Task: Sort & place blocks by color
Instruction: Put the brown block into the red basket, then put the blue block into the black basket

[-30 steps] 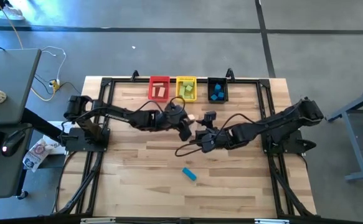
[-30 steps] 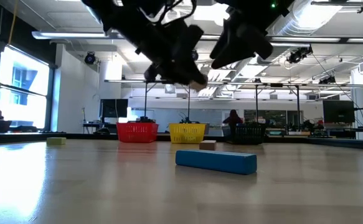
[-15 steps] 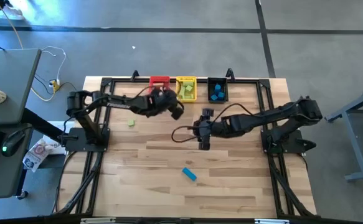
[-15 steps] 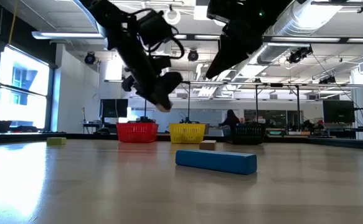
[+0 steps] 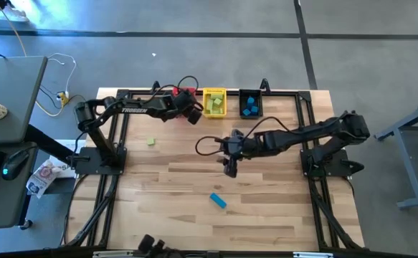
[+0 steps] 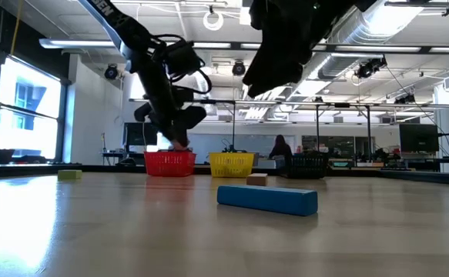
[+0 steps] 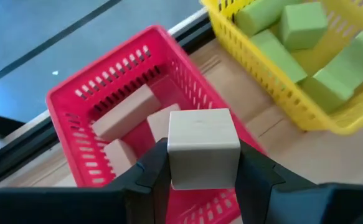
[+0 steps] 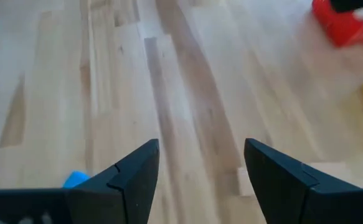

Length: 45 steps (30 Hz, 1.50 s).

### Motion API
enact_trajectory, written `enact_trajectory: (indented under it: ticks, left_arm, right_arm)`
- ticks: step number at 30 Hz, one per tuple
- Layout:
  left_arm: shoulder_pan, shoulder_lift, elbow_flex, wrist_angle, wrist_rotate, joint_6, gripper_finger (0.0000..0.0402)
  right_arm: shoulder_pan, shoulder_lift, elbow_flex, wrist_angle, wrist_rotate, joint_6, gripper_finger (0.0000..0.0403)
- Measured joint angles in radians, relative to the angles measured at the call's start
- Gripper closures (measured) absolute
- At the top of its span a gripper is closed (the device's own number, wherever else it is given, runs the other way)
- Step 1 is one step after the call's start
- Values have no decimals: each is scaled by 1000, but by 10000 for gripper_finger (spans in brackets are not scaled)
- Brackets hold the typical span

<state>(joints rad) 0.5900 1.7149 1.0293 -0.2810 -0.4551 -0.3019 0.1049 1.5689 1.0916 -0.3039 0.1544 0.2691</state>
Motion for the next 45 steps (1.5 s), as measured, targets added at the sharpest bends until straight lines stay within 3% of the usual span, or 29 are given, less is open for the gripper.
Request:
enact_trajectory:
  ticks: [12, 21, 32, 39, 45]
  left_arm:
    - [55, 3, -36, -19, 4, 6, 285]
    - [56, 3, -36, -15, 24, -1, 244]
    - [51, 3, -14, -23, 104, -1, 194]
    - [44, 3, 106, -200, 195, -1, 189]
    - [9, 0, 186, -350, 161, 16, 189]
  right_arm:
    - [104, 111, 0, 76, -13, 154, 181]
    - [192, 170, 0, 112, -11, 315, 181]
    - [295, 221, 0, 198, 80, 408, 181]
    - [329, 274, 1, 289, 96, 412, 181]
    - [341, 318, 1, 280, 137, 425, 181]
